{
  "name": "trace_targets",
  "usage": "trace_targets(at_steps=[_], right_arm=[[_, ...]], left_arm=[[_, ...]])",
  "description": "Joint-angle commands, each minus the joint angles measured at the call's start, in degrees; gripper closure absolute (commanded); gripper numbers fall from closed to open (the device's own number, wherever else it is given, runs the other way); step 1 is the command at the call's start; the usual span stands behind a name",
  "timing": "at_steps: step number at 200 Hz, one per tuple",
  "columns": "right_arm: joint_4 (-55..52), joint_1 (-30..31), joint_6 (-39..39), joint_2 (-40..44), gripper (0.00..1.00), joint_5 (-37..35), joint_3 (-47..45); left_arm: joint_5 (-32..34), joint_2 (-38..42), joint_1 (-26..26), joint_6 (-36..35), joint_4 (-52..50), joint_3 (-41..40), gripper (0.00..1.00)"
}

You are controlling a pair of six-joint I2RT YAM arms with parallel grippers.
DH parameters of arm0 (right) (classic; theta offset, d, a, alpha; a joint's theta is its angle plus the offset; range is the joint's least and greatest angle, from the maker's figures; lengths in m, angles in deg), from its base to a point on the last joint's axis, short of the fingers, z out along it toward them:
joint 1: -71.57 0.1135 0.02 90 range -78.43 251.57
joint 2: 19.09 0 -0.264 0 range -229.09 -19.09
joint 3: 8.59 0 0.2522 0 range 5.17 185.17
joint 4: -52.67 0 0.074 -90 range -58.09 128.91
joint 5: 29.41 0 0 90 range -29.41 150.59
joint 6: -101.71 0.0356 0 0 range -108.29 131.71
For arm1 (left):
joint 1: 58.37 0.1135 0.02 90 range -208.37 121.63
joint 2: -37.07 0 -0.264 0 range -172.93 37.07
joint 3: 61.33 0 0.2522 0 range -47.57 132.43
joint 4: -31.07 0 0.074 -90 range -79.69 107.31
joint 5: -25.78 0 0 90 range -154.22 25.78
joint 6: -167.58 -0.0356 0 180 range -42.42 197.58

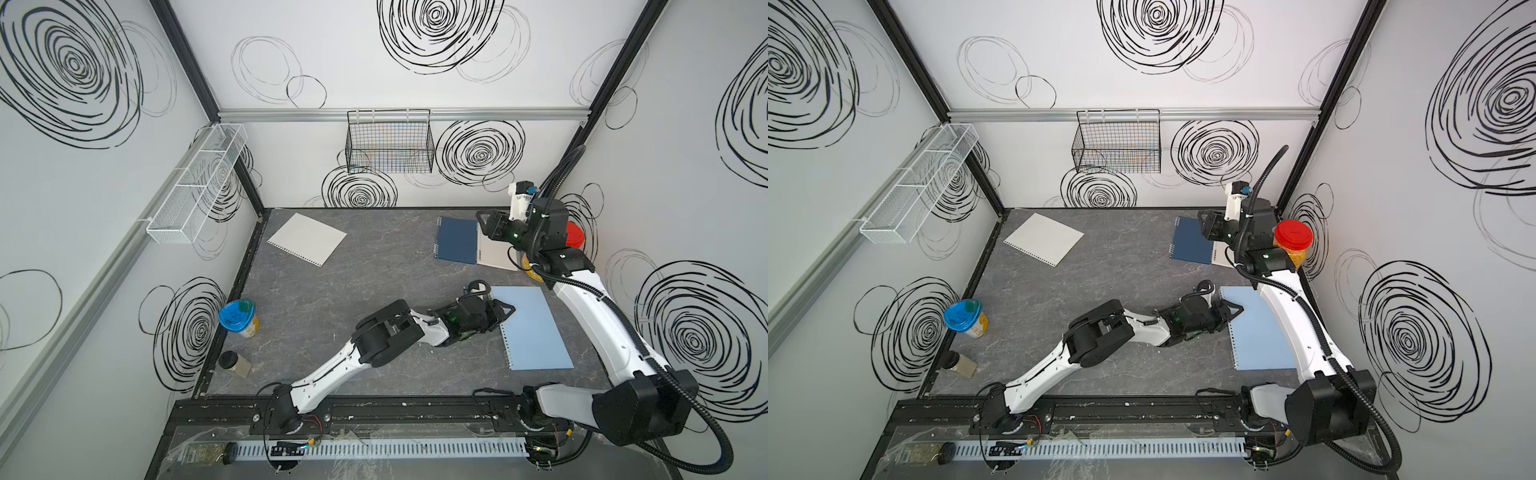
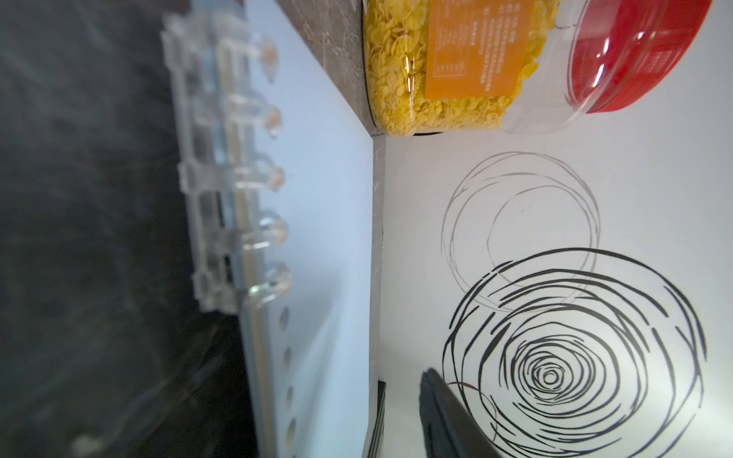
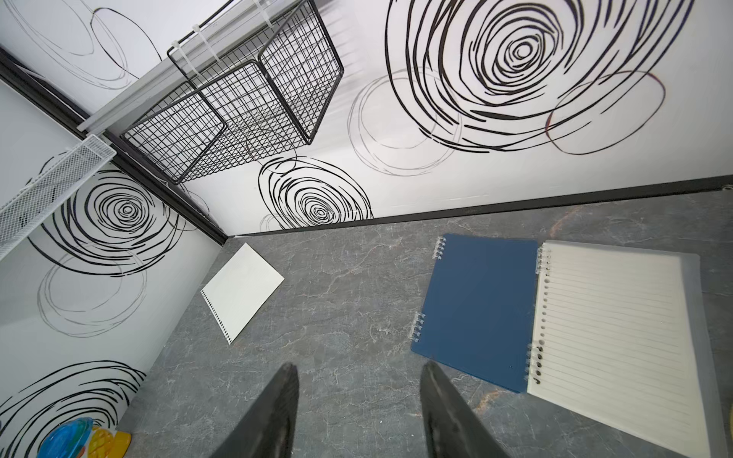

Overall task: Tear off pages from different notebooks
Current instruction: Place the notebook at the center of the board.

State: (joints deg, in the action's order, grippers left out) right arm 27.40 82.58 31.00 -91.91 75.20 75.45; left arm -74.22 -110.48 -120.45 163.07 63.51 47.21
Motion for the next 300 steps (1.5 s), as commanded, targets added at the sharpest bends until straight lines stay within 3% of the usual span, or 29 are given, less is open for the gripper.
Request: trace_targets(at_steps=[1, 19, 33, 61, 93, 136, 191, 247, 300], right_arm=[[1.34, -0.02, 0.24, 0.13, 0.47, 0.07, -0.5], [1.3, -0.02, 0.19, 0.04, 0.47, -0.07, -0.52], [1.31, -0.02, 0.18, -0.04, 0.47, -0.19, -0.5], [1.29, -0.02, 0.05, -0.3, 0.47, -0.64, -0.41], [1.43, -0.03, 0.25, -0.75, 0.46, -0.79, -0.22], [1.43, -0.02, 0.3, -0.81, 0.46, -1.1, -0.23], [1.67, -0.02, 0.28, -1.08, 0.46, -0.47, -0.5], [2.08, -0.02, 0.36, -1.45, 0.46, 0.06, -0.41], [1.93, -0.02, 0.14, -1.28, 0.45, -0.33, 0.1]], left_arm=[[0.24, 5.98, 0.51, -2.61, 0.46, -1.62, 0.41], [1.68, 9.47, 0.99, -5.74, -3.36, -4.29, 0.37], [4.04, 12.92, 1.34, -9.97, -9.22, -5.91, 0.27], [7.3, 17.37, 1.62, -19.42, -22.52, -4.25, 0.22], [7.3, 18.4, 2.12, -23.34, -28.89, -2.25, 0.1], [6.57, 18.18, 2.08, -25.33, -32.7, -1.57, 0.09], [11.08, 18.88, 0.91, -34.99, -48.89, 2.79, 0.08], [9.42, 18.3, 1.35, -36.23, -51.37, 2.68, 0.07], [3.46, 14.25, 1.14, -36.36, -52.01, 5.86, 0.09]])
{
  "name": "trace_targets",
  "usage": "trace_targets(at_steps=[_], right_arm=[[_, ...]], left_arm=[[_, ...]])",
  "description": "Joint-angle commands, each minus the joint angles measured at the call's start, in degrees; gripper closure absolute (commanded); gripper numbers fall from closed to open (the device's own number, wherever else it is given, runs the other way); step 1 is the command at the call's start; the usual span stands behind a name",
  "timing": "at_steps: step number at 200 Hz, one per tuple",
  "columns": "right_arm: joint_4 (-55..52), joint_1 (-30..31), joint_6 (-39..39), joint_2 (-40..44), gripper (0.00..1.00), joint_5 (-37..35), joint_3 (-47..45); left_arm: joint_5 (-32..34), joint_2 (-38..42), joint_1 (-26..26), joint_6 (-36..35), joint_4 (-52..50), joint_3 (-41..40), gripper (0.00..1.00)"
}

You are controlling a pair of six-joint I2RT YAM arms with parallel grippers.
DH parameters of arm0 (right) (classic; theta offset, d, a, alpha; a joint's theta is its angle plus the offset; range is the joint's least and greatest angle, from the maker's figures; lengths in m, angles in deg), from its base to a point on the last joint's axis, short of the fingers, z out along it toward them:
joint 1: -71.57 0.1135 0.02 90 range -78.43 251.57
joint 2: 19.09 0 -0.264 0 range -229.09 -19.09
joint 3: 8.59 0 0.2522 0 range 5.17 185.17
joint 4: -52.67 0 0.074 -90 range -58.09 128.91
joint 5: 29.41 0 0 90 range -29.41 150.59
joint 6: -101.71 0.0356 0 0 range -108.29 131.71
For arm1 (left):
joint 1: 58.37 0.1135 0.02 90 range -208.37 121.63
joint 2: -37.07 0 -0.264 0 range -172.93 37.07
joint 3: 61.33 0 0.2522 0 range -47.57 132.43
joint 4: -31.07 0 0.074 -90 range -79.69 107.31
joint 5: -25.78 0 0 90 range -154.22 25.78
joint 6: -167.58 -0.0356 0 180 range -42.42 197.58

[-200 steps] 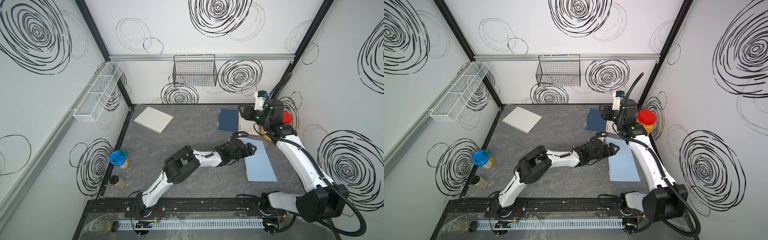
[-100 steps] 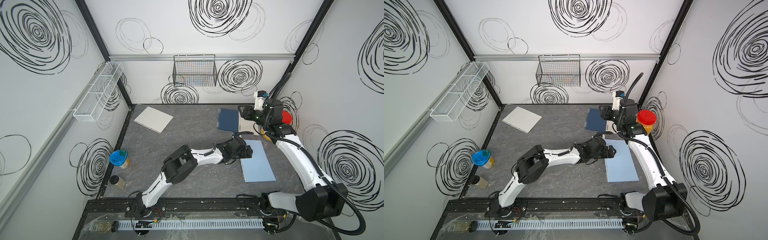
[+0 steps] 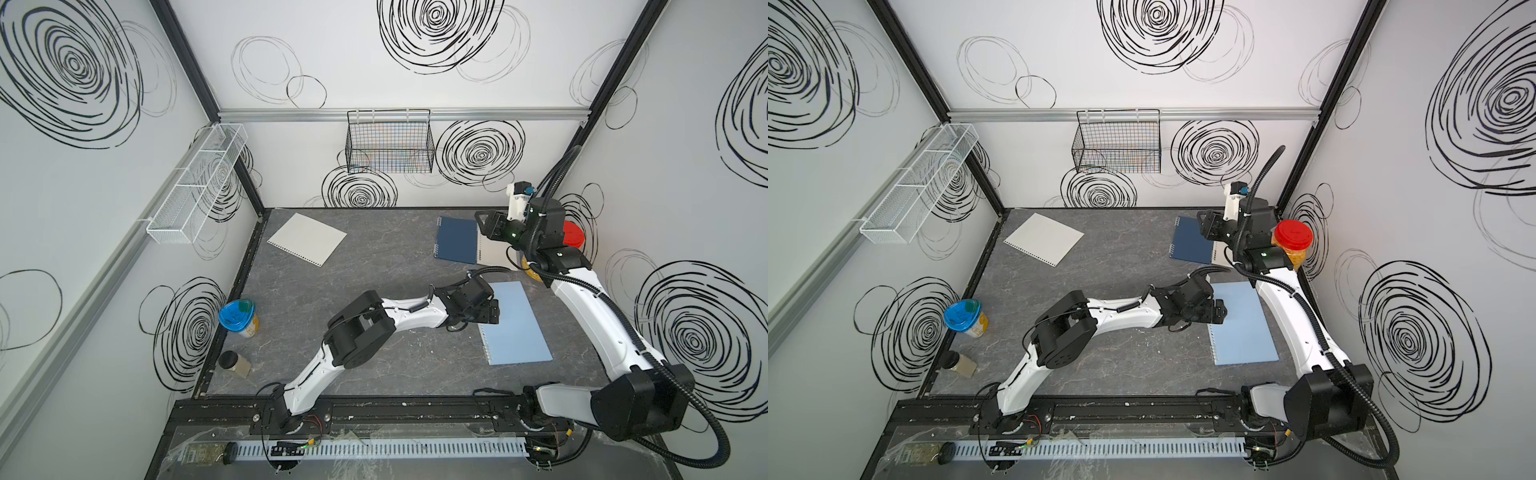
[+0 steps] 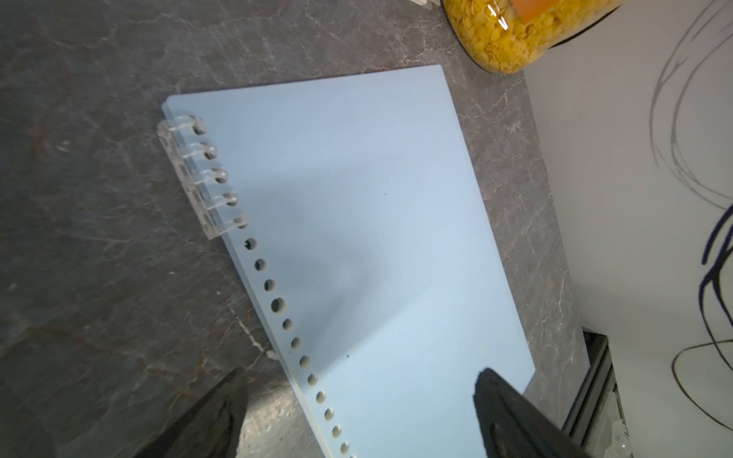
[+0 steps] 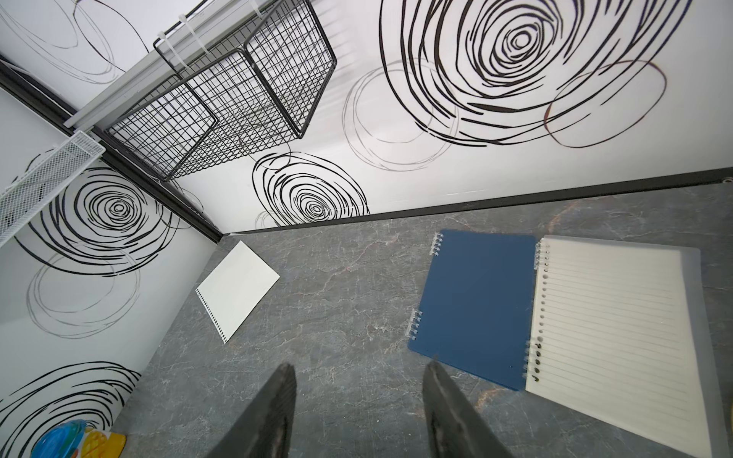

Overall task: Tear off pages from different notebooks
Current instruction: Place the notebook at the center of the board.

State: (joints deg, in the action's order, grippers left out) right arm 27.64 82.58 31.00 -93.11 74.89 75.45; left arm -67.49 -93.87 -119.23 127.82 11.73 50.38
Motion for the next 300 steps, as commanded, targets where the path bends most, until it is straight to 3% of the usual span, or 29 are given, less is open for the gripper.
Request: trace_targets(at_steps=[1, 74, 148, 193, 238, 300], right_arm=[[1.64, -0.02, 0.14, -0.07, 0.45, -0.05, 0.06], [1.64, -0.04, -0.05, -0.16, 0.45, -0.16, 0.21], [1.25, -0.11, -0.2, 0.06, 0.45, -0.4, 0.37], [0.86, -0.11, -0.17, -0.55, 0.45, -0.48, 0.82], [0.41, -0.13, -0.28, -1.14, 0.45, -1.15, 1.43], [0.31, -0.13, -1.01, -1.26, 0.45, -2.93, 1.44]], left_arm=[[-3.38, -2.47, -0.11, -1.11, -0.18, 2.73, 0.09], [-6.06, -6.36, -0.32, -0.85, -2.62, 6.99, 0.09], [-15.36, -14.78, -1.87, 4.39, -0.63, 15.48, 0.12], [-15.61, -16.39, -2.78, 5.2, 0.47, 18.75, 0.12], [-12.13, -7.48, -0.13, -1.09, 6.55, 12.79, 0.12], [-10.88, 14.5, 5.18, -9.86, 24.74, -10.95, 0.12]])
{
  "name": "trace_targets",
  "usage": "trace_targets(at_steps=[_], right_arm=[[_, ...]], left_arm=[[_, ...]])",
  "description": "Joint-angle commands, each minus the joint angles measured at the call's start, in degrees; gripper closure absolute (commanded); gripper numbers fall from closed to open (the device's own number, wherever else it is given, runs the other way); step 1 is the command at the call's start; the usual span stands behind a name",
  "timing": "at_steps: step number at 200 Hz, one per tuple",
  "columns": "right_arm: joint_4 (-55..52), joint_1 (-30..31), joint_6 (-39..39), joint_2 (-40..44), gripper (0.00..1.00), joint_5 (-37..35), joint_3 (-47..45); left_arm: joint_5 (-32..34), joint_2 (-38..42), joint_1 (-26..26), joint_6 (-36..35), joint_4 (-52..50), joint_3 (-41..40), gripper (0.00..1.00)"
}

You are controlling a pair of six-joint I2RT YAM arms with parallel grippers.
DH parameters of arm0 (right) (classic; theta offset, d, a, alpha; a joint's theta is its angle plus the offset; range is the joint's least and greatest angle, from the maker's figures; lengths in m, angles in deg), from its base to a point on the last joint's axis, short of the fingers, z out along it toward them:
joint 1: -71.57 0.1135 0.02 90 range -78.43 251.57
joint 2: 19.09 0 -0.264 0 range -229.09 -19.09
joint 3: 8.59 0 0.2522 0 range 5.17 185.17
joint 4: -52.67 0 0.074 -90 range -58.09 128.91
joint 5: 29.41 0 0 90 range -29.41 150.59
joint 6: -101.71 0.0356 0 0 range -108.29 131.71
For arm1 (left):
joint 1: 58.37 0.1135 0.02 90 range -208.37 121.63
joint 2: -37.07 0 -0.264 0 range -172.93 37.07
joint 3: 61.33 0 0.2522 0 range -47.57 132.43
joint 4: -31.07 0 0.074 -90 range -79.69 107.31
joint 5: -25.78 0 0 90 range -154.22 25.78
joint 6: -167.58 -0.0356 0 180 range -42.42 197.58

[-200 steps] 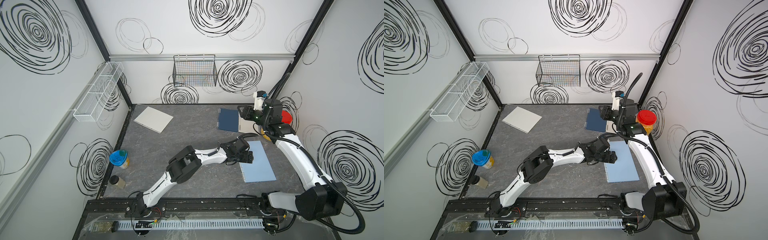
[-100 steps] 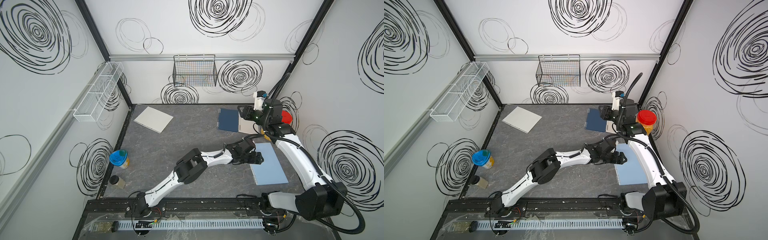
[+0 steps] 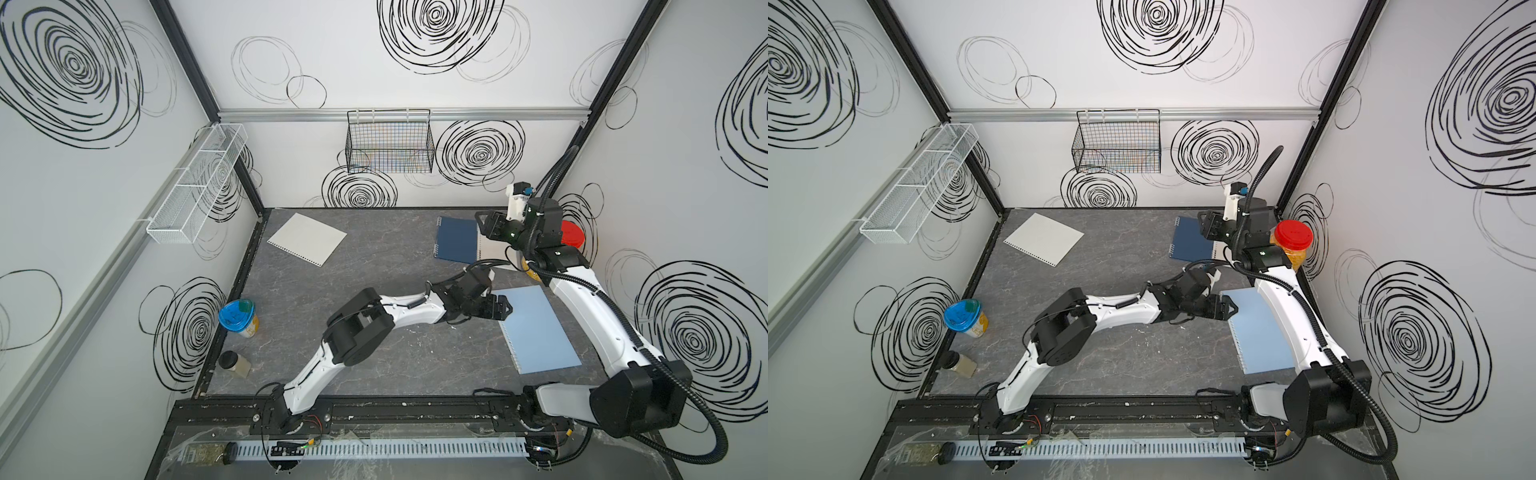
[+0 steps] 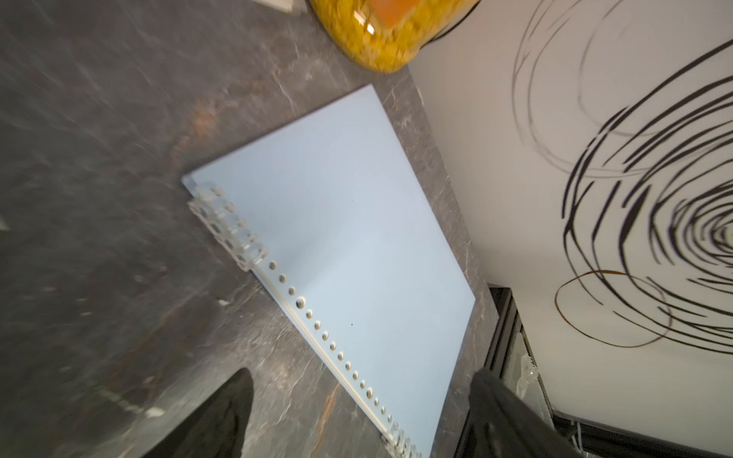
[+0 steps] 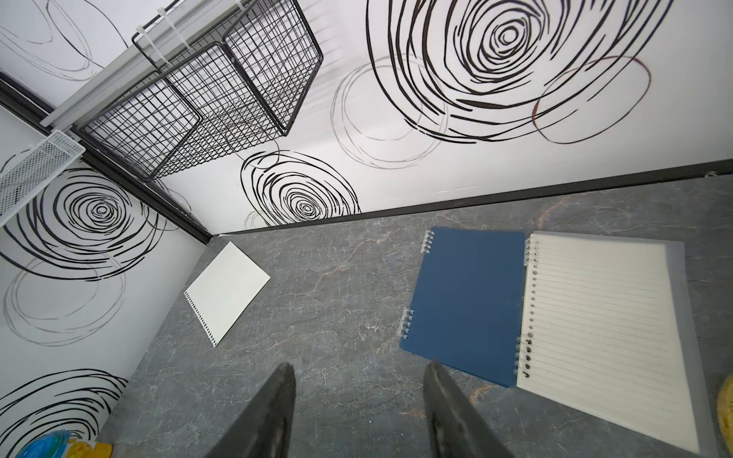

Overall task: Tear off pages from different notebooks
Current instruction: Place the notebook at the center of the board, then move the notebook to the center of the board.

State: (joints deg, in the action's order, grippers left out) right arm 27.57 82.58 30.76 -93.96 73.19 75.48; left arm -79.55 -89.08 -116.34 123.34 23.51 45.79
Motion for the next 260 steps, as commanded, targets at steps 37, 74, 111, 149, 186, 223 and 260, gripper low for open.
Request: trace_targets(at_steps=[37, 74, 111, 149, 186, 223, 260], right_arm=[[2.16, -0.12, -0.86, -0.36, 0.45, -2.18, -1.56], [4.84, -0.06, 0.4, -1.36, 0.46, -0.85, -5.25], [5.04, 0.15, 0.97, -3.81, 0.47, -0.36, -7.63], [7.95, 1.19, 2.74, -8.04, 0.49, -0.12, -11.41], [2.87, 6.83, 1.75, -15.39, 0.51, -10.43, -6.32], [-4.5, 11.09, 1.65, -24.25, 0.52, -15.99, 3.05], [-6.99, 12.72, 1.78, -32.15, 0.52, -19.69, 10.4]], left_arm=[[-0.67, 18.41, 9.88, -7.24, 26.24, -21.59, 0.11], [-3.43, 23.87, 21.07, -8.17, 28.58, -30.56, 0.11], [1.9, 31.74, 27.59, -19.82, 14.41, -34.83, 0.11], [6.1, 37.82, 31.64, -24.22, 9.54, -41.17, 0.1], [8.52, 39.21, 35.33, -21.6, 8.68, -43.89, 0.11], [10.95, 39.93, 37.26, -21.06, 6.1, -43.0, 0.11], [12.76, 40.92, 37.33, -22.57, 3.19, -42.55, 0.12]])
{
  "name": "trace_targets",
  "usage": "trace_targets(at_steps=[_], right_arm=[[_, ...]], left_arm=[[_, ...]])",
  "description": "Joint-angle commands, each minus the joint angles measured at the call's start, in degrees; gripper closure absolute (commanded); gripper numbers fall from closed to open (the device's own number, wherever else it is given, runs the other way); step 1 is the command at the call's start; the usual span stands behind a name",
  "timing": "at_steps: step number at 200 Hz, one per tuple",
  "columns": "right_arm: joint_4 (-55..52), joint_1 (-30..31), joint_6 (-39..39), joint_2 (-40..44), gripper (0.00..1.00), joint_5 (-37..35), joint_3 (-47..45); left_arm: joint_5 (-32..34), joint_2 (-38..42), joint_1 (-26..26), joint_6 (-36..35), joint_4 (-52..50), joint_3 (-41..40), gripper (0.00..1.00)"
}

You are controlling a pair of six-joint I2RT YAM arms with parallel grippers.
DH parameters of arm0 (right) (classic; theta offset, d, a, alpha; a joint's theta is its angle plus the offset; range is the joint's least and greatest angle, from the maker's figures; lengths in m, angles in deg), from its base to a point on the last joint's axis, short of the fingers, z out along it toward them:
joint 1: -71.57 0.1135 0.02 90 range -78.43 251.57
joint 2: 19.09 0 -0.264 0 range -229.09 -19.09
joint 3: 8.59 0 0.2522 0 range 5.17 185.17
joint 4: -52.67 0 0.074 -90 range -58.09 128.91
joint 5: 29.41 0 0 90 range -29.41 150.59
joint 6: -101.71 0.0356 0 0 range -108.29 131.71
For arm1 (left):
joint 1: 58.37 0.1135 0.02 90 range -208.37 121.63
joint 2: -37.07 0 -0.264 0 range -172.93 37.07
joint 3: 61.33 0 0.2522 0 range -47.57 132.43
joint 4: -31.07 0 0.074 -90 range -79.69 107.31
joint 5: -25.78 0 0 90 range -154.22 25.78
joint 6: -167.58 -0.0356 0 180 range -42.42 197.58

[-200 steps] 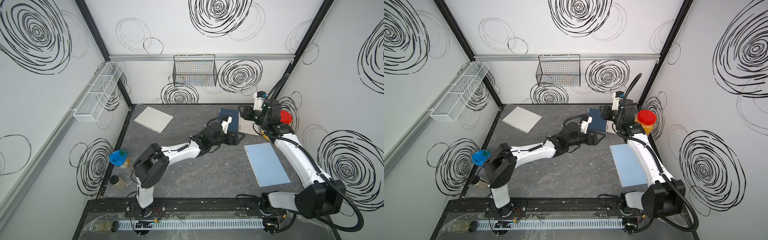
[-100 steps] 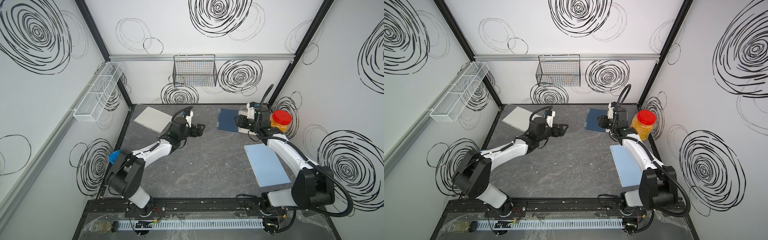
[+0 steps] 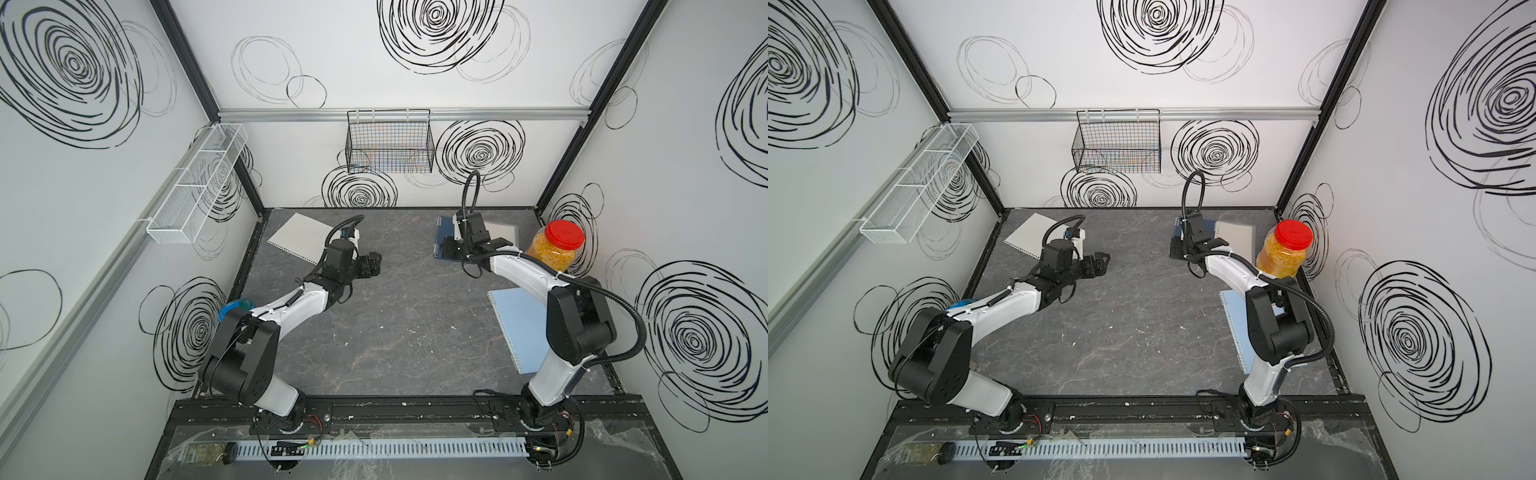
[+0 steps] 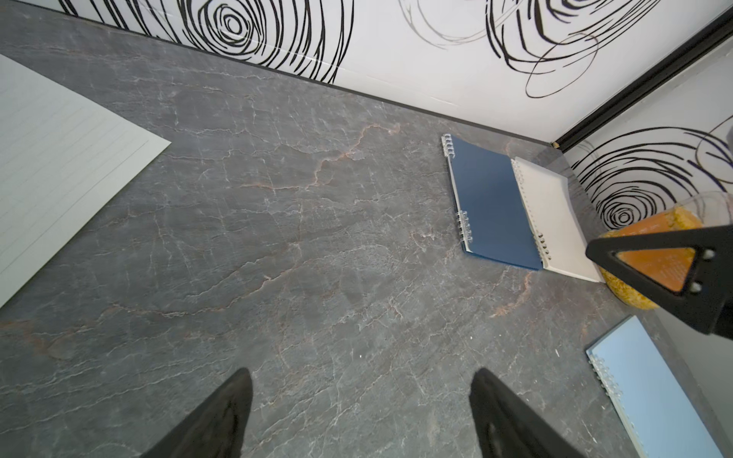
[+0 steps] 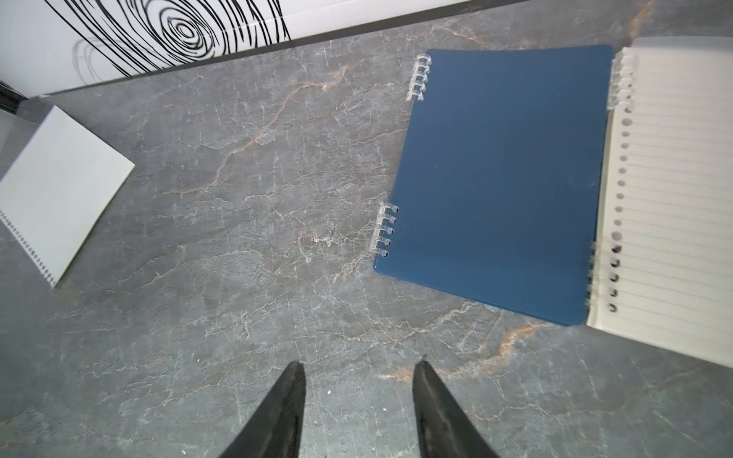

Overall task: Tear off pages from different notebooks
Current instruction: Move the notebook to the center of the board.

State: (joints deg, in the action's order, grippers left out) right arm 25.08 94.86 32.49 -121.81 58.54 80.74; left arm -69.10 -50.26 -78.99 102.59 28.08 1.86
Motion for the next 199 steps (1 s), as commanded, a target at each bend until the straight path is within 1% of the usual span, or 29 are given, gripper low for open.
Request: trace_targets(at_steps=[1, 45, 84, 127, 161, 199], right_arm=[[-4.56, 0.39, 0.05, -4.54, 0.52, -5.19, 5.39], [-10.37, 0.28, 0.16, -15.07, 0.52, -6.63, 17.49], [-14.58, -0.06, -0.16, -23.49, 0.52, -5.85, 26.93], [-16.15, -0.82, 0.27, -28.69, 0.53, -6.49, 31.48], [-16.89, -1.72, 0.49, -32.11, 0.56, -3.94, 34.42], [-17.78, -1.8, 0.17, -34.93, 0.59, -2.73, 37.05]], left_arm=[[2.28, 2.13, -0.03, -1.86, -1.46, 1.38, 0.11], [2.03, 3.06, -0.11, -1.72, -1.87, 0.02, 0.12], [2.01, 3.17, -0.01, -1.91, -2.59, -0.38, 0.12], [-0.09, 3.22, -0.02, -1.55, -1.36, -1.71, 0.12], [-0.48, 3.56, 0.0, -1.82, -1.73, -1.65, 0.12], [-0.43, 4.48, 0.04, -1.95, -2.02, -1.7, 0.12]])
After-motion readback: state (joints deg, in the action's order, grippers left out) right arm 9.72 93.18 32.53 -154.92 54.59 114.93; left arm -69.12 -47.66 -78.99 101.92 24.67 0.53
